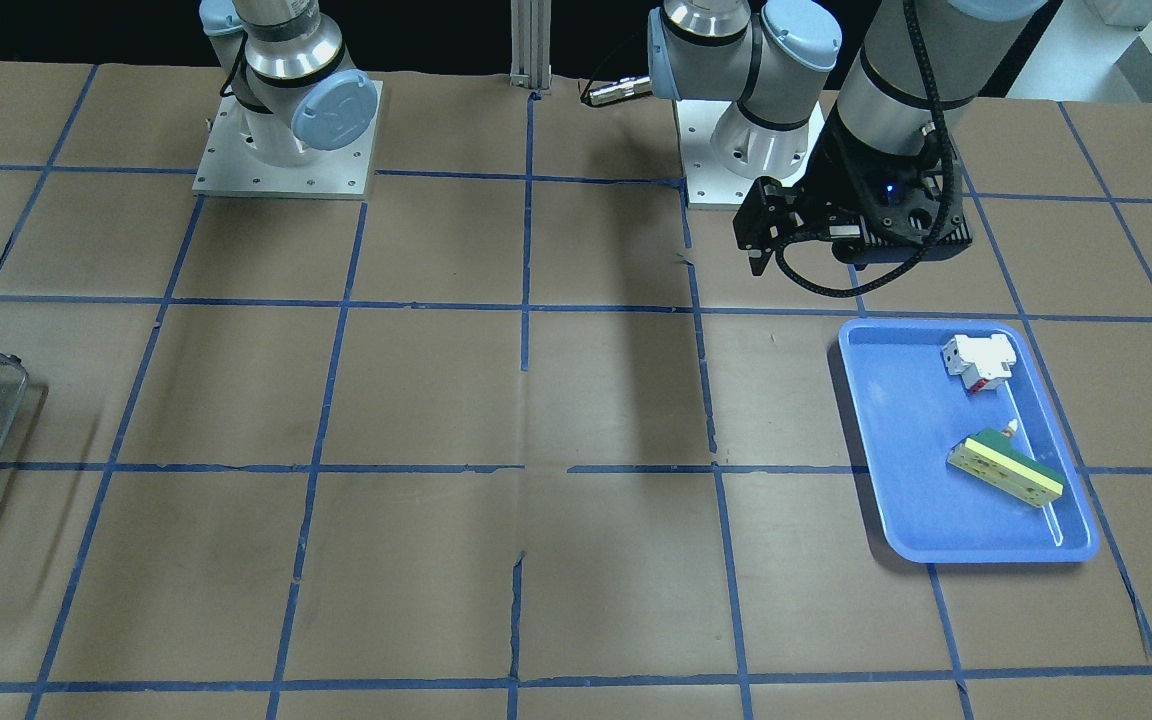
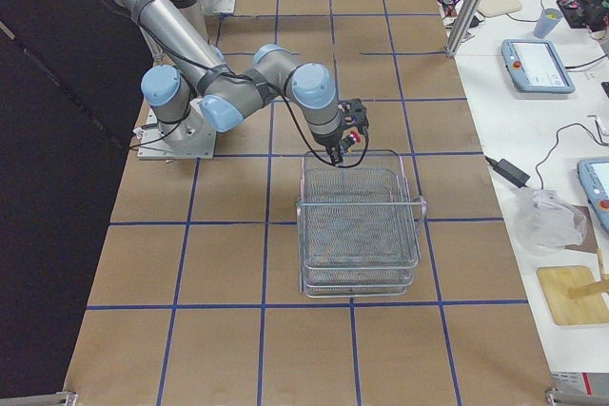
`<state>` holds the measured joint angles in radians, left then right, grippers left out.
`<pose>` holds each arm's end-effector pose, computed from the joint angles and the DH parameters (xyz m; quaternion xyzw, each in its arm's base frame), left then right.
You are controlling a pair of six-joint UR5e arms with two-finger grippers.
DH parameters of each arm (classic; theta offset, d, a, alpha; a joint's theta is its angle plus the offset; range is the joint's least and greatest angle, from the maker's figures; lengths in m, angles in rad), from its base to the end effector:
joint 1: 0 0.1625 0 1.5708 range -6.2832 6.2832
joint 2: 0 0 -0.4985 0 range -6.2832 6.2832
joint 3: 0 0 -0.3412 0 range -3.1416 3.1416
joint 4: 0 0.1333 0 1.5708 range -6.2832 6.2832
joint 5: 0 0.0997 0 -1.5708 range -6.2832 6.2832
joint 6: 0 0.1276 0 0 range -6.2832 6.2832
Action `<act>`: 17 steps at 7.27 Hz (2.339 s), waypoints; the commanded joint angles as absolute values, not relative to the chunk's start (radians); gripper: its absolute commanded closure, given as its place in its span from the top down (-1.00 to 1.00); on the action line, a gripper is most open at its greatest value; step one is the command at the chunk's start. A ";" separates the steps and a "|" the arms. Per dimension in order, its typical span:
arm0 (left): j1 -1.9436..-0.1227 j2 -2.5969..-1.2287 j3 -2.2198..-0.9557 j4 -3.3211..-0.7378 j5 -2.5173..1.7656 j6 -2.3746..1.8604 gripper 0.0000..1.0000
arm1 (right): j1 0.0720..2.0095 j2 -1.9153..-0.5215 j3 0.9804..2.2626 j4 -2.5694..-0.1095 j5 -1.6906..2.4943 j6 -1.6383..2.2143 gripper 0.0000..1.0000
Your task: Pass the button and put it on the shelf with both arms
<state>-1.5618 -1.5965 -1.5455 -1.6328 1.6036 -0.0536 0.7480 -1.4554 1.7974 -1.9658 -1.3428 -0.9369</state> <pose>-0.1251 -0.4467 0.5272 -0.0308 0.9989 0.0308 0.0171 -0.2452 -0.4487 0.4244 -0.0596 0.9914 -0.1044 0.0522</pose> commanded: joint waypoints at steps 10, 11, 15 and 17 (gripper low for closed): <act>-1.517 -1.559 -1.552 -1.626 1.560 -0.032 1.00 | 0.805 -1.537 1.711 -1.751 -1.460 -0.714 1.00; -1.517 -1.559 -1.552 -1.618 1.560 -0.034 1.00 | 0.872 -1.570 1.695 -1.714 -1.474 -0.618 1.00; -1.517 -1.559 -1.552 -1.615 1.562 -0.043 1.00 | 1.278 -1.695 1.697 -1.554 -1.565 -0.212 1.00; -1.517 -1.559 -1.552 -1.614 1.562 -0.043 1.00 | 1.504 -1.706 1.698 -1.530 -1.603 -0.042 1.00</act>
<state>-1.5171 -1.5585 -1.5524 -1.6143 1.5615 -0.0429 1.3697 -1.6971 1.6972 -1.5516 -1.5763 -0.1624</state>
